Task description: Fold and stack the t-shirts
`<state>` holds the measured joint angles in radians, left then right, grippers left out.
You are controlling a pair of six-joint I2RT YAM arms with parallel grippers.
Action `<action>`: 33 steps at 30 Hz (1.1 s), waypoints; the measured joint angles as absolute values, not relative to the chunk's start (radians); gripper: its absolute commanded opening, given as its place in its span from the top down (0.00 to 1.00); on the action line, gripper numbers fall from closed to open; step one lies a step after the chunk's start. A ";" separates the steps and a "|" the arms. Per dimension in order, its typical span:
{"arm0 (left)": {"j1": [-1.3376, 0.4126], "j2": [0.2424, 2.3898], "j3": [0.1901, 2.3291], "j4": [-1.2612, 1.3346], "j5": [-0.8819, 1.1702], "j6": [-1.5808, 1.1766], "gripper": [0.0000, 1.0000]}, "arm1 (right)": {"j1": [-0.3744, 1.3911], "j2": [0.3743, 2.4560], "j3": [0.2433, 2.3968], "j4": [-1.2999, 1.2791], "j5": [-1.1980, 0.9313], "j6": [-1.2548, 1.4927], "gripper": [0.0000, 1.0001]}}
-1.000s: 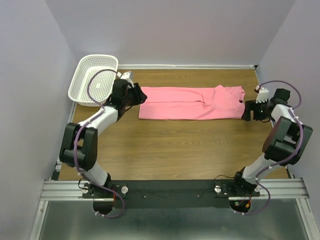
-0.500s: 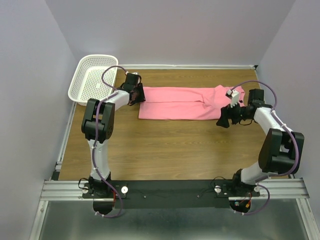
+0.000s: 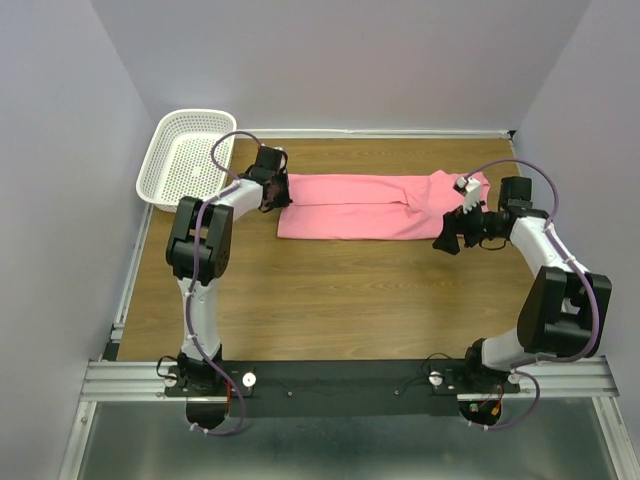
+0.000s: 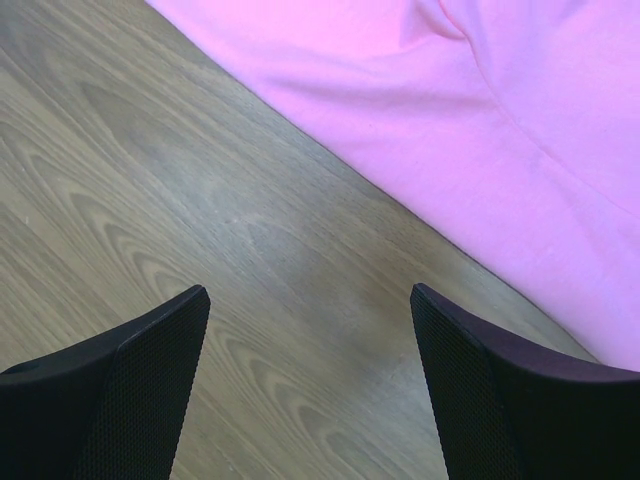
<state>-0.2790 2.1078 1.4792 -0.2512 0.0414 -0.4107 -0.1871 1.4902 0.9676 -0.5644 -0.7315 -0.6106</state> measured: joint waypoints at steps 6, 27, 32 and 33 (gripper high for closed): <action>-0.279 2.000 1.294 -0.159 0.070 -0.433 1.00 | -0.187 1.441 0.967 -0.569 -0.742 -0.605 0.11; -0.344 0.573 0.505 -0.174 0.248 -0.788 0.03 | -0.187 1.425 0.963 -0.594 -0.766 -0.601 0.10; -0.349 1.085 0.818 -0.048 0.289 -0.608 0.04 | -0.187 1.457 0.979 -0.589 -0.770 -0.571 0.11; -0.353 1.208 0.899 -0.045 0.298 -0.574 0.05 | -0.187 1.457 0.979 -0.582 -0.765 -0.553 0.12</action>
<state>-0.3534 1.2083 0.8989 -0.0452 0.2981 -0.5735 -0.1871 1.4570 0.9787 -0.5816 -0.7650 -0.5533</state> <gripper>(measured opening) 0.977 0.895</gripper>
